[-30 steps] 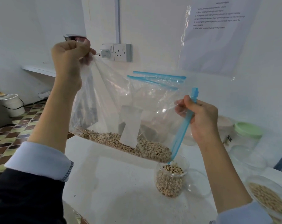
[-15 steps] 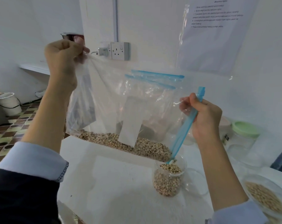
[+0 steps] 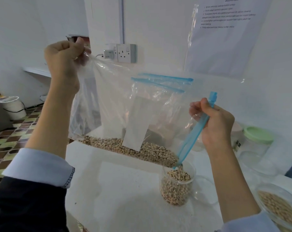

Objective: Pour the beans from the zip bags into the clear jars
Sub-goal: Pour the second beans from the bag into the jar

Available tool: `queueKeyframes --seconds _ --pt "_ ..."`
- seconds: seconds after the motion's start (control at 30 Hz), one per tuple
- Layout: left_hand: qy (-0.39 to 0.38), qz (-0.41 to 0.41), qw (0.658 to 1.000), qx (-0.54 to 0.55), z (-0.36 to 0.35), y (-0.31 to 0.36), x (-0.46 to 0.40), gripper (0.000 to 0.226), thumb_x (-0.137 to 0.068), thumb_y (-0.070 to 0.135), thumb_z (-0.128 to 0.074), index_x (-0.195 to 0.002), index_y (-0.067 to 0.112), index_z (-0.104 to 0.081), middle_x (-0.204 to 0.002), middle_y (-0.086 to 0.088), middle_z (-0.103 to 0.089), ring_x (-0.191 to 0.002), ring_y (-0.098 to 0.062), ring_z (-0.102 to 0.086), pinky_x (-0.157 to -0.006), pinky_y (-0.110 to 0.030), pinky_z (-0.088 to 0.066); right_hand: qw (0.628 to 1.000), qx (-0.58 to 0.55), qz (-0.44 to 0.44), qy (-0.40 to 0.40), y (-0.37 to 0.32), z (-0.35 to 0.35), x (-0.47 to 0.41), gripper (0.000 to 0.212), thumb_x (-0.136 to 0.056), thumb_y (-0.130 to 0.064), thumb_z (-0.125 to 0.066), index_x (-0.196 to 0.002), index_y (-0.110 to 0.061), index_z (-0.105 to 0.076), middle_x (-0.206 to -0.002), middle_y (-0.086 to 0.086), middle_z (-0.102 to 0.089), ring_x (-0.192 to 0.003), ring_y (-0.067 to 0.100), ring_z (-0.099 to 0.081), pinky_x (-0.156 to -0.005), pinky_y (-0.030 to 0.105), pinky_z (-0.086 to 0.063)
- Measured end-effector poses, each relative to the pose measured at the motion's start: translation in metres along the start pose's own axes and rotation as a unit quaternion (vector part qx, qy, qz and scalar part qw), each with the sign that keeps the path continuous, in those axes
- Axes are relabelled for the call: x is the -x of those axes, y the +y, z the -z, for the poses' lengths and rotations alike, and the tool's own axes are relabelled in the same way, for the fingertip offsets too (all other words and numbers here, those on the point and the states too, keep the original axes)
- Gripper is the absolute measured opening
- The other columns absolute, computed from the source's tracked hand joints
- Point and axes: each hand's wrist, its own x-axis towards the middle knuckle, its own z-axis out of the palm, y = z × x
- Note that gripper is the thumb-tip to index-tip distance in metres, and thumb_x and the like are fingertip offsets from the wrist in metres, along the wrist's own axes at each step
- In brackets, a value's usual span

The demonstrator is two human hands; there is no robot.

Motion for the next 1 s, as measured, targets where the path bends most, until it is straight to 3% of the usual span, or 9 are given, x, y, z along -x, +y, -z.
queueKeyframes --seconds 1.0 --pt "-0.022 -0.02 1.0 -0.001 -0.004 0.0069 -0.0052 0.041 -0.083 0.007 -0.065 -0.044 0.019 -0.063 -0.05 0.001 -0.062 -0.049 -0.013 -0.049 -0.052 -0.024 -0.037 1.0 0.009 -0.01 0.006 -0.0015 -0.0022 0.0028 0.017 -0.087 -0.009 -0.066 -0.073 0.0 -0.067 -0.066 0.008 -0.069 -0.059 0.017 -0.064 -0.067 0.028 -0.056"
